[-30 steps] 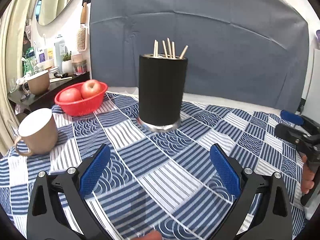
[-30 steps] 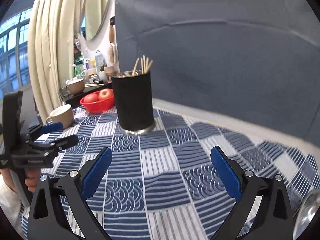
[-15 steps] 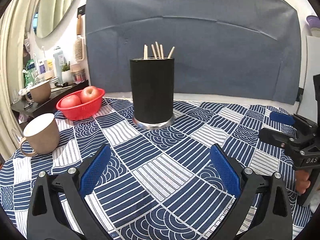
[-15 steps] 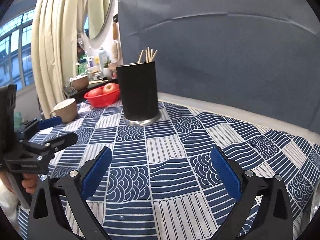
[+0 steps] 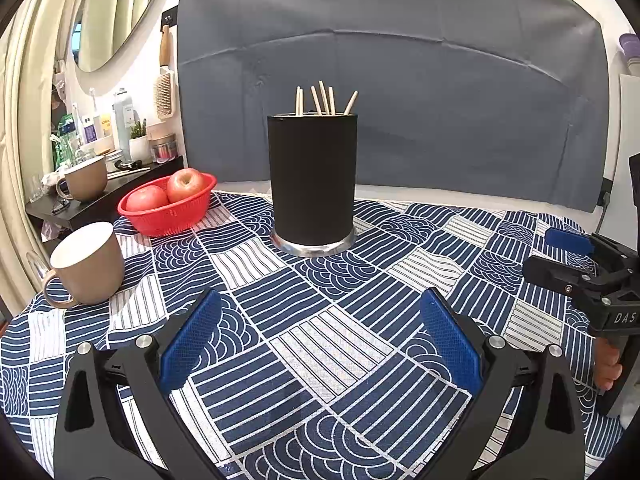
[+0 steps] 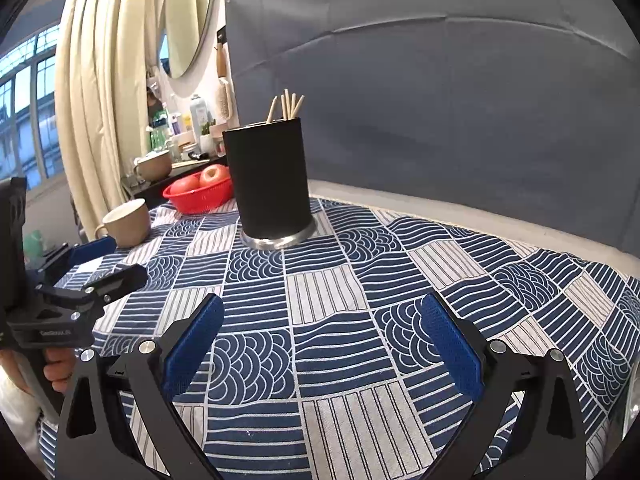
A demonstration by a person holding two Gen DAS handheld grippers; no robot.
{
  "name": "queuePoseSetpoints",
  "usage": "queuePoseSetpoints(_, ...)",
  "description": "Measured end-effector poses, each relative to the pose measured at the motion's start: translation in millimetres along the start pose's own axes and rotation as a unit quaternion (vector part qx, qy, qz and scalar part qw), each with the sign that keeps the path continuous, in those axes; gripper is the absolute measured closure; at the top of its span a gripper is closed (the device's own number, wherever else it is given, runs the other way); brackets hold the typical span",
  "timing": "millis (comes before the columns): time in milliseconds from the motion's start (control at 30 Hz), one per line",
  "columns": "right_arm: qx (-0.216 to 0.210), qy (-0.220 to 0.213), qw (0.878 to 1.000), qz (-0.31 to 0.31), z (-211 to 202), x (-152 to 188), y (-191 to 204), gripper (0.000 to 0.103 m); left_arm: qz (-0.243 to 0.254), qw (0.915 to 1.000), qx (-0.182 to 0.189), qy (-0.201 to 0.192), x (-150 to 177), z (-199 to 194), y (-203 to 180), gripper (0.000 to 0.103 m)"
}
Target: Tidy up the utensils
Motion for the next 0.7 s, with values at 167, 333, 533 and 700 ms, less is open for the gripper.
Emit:
queuePoseSetpoints(167, -0.002, 0.005, 1.000, -0.001, 2.7, 0.5, -0.2, 0.008, -0.002, 1.0000, 0.001, 0.005, 1.2, 2.1, -0.2, 0.006)
queuePoseSetpoints(333, -0.005, 0.005, 1.000, -0.001, 2.4, 0.8, 0.3, 0.008, -0.005, 1.0000, -0.001, 0.005, 1.6, 1.8, 1.6, 0.006)
queuePoseSetpoints(533, -0.001, 0.001, 1.000, -0.005, 0.7, 0.3, 0.6, 0.008, -0.003, 1.0000, -0.001, -0.004, 0.3, -2.0, 1.4, 0.006)
queuePoseSetpoints(700, 0.001, 0.000, 1.000, -0.014, 0.0, 0.3, 4.1, 0.008, -0.004, 1.0000, 0.001, 0.000, 0.5, -0.5, 1.5, 0.006)
Point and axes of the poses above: each gripper's, at about its wrist camera, not at the fingertips, and z roughly the way its jaws point, y to its left, x to its underside, the point moved 9 cm from there along z, roughly the way its jaws point, and after that the axes turned 6 degrees about x, right-handed, at the moved point
